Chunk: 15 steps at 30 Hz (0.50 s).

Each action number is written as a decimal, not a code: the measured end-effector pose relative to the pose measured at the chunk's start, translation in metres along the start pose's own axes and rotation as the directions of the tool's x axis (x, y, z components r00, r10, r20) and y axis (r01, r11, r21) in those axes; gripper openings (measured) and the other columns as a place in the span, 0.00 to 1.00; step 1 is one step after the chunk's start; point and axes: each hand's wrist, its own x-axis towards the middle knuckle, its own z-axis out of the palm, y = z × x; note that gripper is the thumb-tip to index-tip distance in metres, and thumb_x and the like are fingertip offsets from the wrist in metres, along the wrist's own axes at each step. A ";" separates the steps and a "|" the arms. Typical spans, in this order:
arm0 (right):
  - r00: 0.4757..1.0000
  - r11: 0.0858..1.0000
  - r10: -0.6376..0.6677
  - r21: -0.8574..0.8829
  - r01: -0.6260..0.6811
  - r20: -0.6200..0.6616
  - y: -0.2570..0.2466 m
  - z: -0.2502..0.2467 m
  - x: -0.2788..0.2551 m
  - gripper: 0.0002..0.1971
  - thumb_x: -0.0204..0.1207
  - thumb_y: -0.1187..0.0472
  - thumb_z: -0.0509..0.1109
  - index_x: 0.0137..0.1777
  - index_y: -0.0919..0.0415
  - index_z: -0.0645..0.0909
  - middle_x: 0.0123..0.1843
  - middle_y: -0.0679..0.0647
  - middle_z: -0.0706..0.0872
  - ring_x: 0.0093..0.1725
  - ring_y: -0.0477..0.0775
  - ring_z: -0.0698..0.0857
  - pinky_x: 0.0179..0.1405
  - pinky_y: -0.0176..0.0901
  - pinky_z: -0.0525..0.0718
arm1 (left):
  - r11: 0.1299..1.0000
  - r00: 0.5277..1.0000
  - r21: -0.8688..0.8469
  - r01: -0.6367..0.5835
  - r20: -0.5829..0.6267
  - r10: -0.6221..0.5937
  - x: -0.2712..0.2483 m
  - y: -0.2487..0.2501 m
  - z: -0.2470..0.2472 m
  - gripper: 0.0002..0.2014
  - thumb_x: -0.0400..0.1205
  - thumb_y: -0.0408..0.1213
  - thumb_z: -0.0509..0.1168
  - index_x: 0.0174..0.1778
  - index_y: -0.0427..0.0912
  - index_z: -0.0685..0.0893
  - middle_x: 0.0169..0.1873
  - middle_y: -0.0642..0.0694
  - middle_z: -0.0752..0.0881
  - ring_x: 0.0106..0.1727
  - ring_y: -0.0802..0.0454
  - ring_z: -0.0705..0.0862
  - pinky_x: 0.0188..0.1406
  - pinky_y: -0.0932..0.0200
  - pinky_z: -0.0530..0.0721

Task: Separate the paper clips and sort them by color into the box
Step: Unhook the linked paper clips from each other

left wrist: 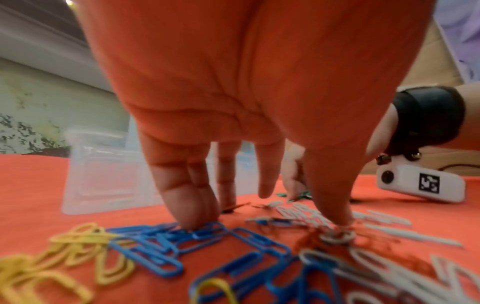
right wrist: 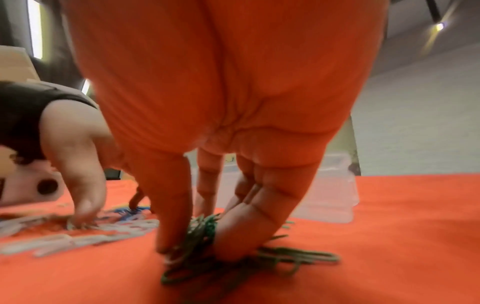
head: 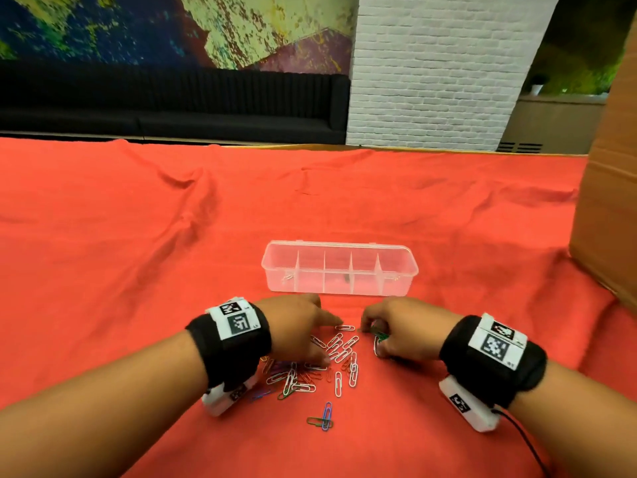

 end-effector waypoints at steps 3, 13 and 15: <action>0.998 0.996 -0.056 0.074 0.053 0.042 -0.009 0.002 0.000 0.10 0.69 0.57 0.77 0.49 0.49 0.84 0.40 0.44 0.87 0.39 0.47 0.85 0.40 0.43 0.82 | 1.000 1.000 -0.029 -0.004 0.018 0.005 0.002 0.010 0.003 0.28 0.74 0.58 0.71 0.71 0.65 0.76 0.55 0.50 0.78 0.53 0.49 0.82 0.54 0.53 0.83; 0.997 0.309 0.019 0.948 -0.075 0.073 -0.021 -0.005 -0.015 0.08 0.77 0.78 0.68 0.51 0.67 0.78 0.36 0.59 0.84 0.40 0.59 0.92 0.36 0.44 0.92 | 0.962 0.979 -0.271 0.028 -0.187 -0.082 -0.029 0.007 -0.010 0.07 0.77 0.45 0.68 0.48 0.52 0.89 0.43 0.58 0.90 0.41 0.62 0.86 0.46 0.62 0.83; 0.995 0.240 0.019 0.966 -0.095 0.093 -0.024 -0.005 -0.015 0.08 0.78 0.77 0.67 0.53 0.67 0.78 0.37 0.59 0.86 0.42 0.59 0.92 0.38 0.44 0.91 | 0.892 0.959 -0.451 0.000 -0.252 -0.128 -0.032 0.012 -0.012 0.06 0.78 0.44 0.70 0.47 0.50 0.90 0.39 0.57 0.90 0.34 0.69 0.84 0.42 0.64 0.83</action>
